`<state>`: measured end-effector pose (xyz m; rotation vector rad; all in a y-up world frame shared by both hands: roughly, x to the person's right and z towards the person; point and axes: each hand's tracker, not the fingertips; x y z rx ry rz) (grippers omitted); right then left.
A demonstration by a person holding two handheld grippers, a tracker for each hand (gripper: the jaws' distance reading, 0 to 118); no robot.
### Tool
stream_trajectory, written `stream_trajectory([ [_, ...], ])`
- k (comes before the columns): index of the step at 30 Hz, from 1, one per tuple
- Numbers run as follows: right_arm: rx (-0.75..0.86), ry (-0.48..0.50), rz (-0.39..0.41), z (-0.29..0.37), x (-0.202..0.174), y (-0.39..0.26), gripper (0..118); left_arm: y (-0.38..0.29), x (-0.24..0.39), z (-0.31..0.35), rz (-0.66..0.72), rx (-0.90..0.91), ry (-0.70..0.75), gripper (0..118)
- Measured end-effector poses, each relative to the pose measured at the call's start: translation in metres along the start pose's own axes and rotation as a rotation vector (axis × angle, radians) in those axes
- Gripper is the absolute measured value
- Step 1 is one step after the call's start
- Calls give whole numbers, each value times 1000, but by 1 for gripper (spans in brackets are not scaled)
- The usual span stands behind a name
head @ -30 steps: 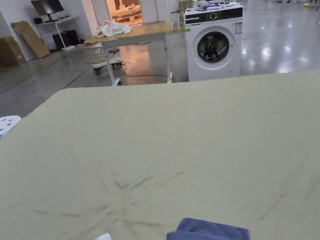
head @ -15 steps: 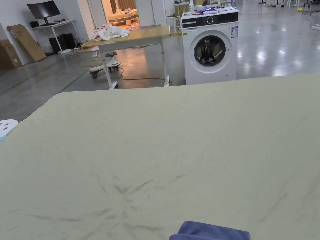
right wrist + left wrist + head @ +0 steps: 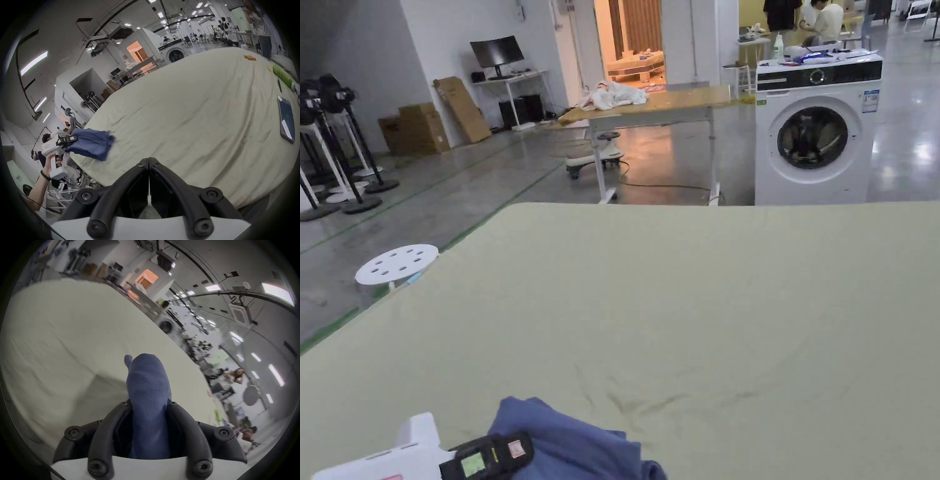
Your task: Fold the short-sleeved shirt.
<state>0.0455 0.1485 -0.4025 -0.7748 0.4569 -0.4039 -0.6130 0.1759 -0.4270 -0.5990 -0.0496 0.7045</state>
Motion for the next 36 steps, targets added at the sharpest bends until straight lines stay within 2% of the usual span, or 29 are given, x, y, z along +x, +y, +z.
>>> stream_trajectory([
  [1,-2,-8,-36,0,5,-4,0,15,-20,3,-13,0,74,27],
  [3,27,-43,-96,2,12,-10,0,34,-51,8,51,-11,223,27],
  [6,43,-63,-138,7,20,-13,0,49,-90,4,140,-34,232,28],
  [7,47,-69,-138,9,21,-13,0,49,-91,0,116,-39,225,30],
  [9,54,-87,-134,14,23,-10,0,46,-83,-8,11,-29,364,54],
  [10,60,-100,-122,17,23,-7,0,31,-43,-9,-54,0,483,70],
  [11,71,-112,-103,22,23,-4,0,33,-35,-9,-93,0,564,80],
  [15,160,-168,-8,41,23,11,0,31,33,20,-374,125,647,80],
  [20,309,-215,76,62,11,38,0,6,133,68,-580,283,412,79],
  [23,399,-223,172,74,-7,48,0,-24,186,85,-690,389,305,78],
  [25,450,-241,242,81,-20,52,0,-51,221,90,-712,463,287,76],
  [26,471,-245,273,83,-26,53,0,-59,213,85,-708,525,307,76],
  [29,562,-211,358,93,-41,50,0,-95,243,88,-734,581,247,72],
  [31,595,-166,379,98,-47,46,0,-113,259,89,-738,621,185,62],
  [33,593,-184,379,100,-50,45,0,-127,272,92,-756,647,148,48],
  [35,596,-203,388,101,-53,44,0,-134,270,91,-778,653,149,46],
  [36,599,-212,387,101,-51,45,0,-139,272,91,-787,655,156,40],
])
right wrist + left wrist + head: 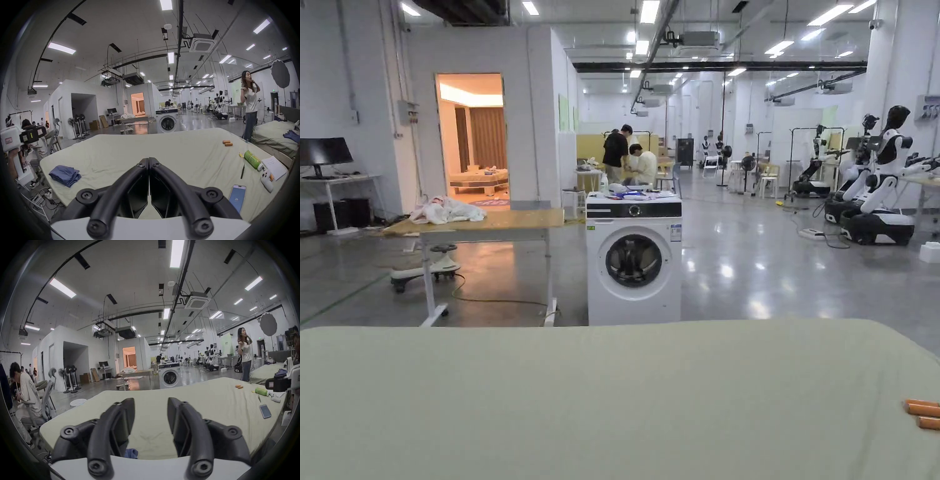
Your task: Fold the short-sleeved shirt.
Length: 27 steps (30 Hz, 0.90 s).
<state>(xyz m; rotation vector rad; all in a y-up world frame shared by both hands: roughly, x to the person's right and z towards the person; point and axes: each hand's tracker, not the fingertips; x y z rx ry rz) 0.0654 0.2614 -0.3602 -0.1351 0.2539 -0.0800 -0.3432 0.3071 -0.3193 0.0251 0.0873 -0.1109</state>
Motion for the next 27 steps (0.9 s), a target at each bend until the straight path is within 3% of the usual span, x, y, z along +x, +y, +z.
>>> stream_trajectory([
  [1,0,-10,-4,1,0,0,0,-1,2,4,11,-1,0,34],
  [3,3,-23,-23,5,1,-2,0,-8,-1,14,97,56,-21,7],
  [6,28,-52,-80,11,5,-6,0,-8,-2,22,95,55,19,1],
  [13,37,-47,-36,15,-1,-2,0,-10,-14,25,55,-1,9,0],
  [20,46,-42,-42,14,-2,-1,0,-6,-10,24,69,1,7,0],
  [22,47,-26,-83,16,1,3,0,-4,-9,24,75,-2,4,0],
  [24,76,4,-132,18,3,5,0,-1,-11,23,86,1,0,7],
  [27,97,2,-132,21,1,11,4,5,-12,26,101,23,-13,28],
])
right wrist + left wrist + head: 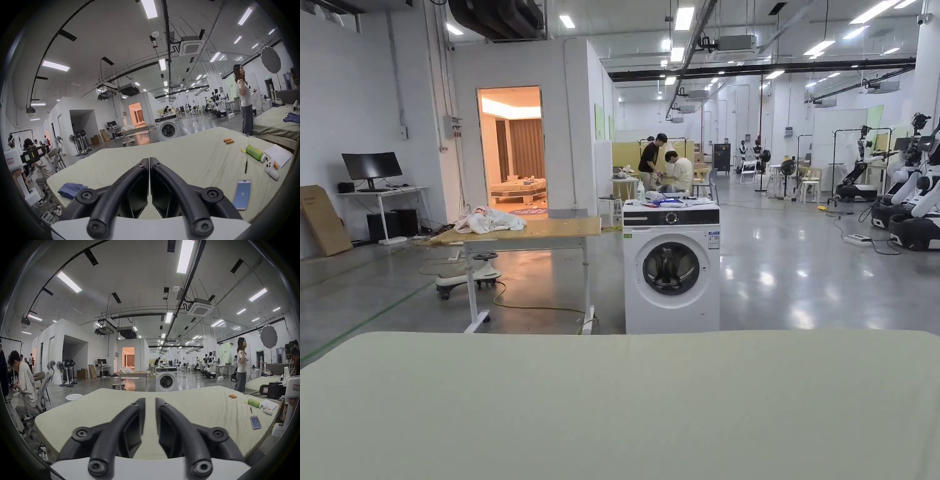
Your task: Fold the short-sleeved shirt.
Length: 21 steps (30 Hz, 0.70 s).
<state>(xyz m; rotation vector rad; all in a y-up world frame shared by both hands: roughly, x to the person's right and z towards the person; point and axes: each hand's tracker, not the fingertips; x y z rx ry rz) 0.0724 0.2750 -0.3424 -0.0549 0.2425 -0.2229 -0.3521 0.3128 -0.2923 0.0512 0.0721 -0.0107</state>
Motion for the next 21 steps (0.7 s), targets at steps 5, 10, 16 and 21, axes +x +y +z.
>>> stream_trajectory([
  [5,31,-4,33,1,-6,9,48,10,3,1,-5,33,-7,42],
  [10,41,-14,80,0,-12,11,84,12,8,0,-14,59,-6,78],
  [16,48,-23,129,1,-15,6,115,10,11,-1,-19,54,-10,105],
  [21,50,-26,105,1,-11,5,118,9,13,-3,-29,31,3,112],
])
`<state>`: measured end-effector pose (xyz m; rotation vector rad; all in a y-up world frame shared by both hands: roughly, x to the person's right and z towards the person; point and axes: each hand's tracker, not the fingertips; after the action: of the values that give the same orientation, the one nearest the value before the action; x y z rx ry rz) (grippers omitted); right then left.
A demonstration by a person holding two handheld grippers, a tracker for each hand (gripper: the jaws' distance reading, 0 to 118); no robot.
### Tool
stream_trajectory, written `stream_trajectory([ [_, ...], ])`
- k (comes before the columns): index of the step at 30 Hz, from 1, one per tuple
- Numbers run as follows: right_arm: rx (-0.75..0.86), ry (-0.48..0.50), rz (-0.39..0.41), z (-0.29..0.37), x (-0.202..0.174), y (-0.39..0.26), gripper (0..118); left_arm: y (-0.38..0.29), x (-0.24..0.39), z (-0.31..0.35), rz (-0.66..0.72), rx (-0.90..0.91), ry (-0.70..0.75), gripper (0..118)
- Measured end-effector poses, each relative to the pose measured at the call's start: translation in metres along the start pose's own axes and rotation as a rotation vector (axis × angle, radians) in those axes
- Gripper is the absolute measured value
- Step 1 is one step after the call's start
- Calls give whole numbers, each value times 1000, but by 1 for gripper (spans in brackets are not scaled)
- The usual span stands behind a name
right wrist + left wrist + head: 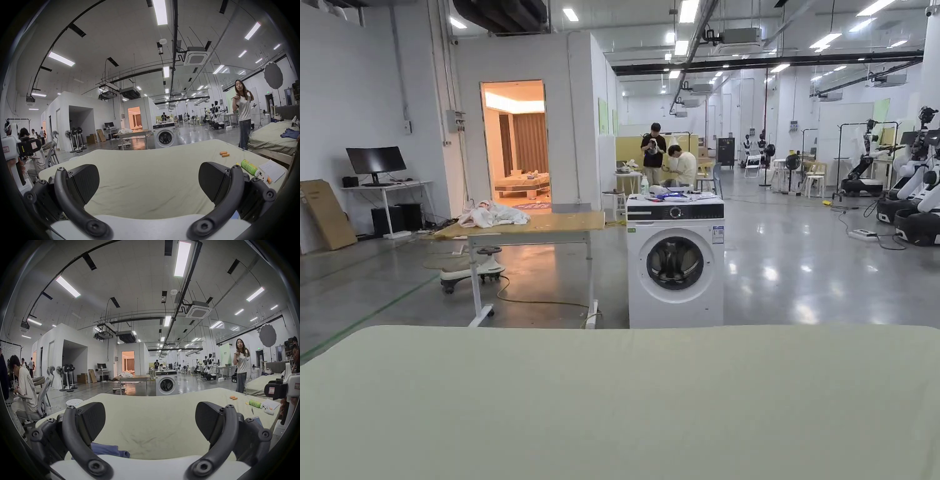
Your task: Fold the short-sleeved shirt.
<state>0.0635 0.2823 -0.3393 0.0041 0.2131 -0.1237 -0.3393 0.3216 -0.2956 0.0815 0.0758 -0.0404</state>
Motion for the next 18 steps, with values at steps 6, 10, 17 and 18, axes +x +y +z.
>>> stream_trajectory([
  [6,-17,-3,10,-2,-1,-1,118,-4,-3,-2,8,-14,5,112],
  [10,-22,-8,12,-3,-1,-3,118,-5,-4,-3,19,-18,5,112],
  [17,-31,-15,7,-5,0,-3,118,-6,-4,-3,20,-30,10,112],
  [18,-33,-16,7,-5,0,-3,118,-6,-5,-4,25,-29,10,112],
])
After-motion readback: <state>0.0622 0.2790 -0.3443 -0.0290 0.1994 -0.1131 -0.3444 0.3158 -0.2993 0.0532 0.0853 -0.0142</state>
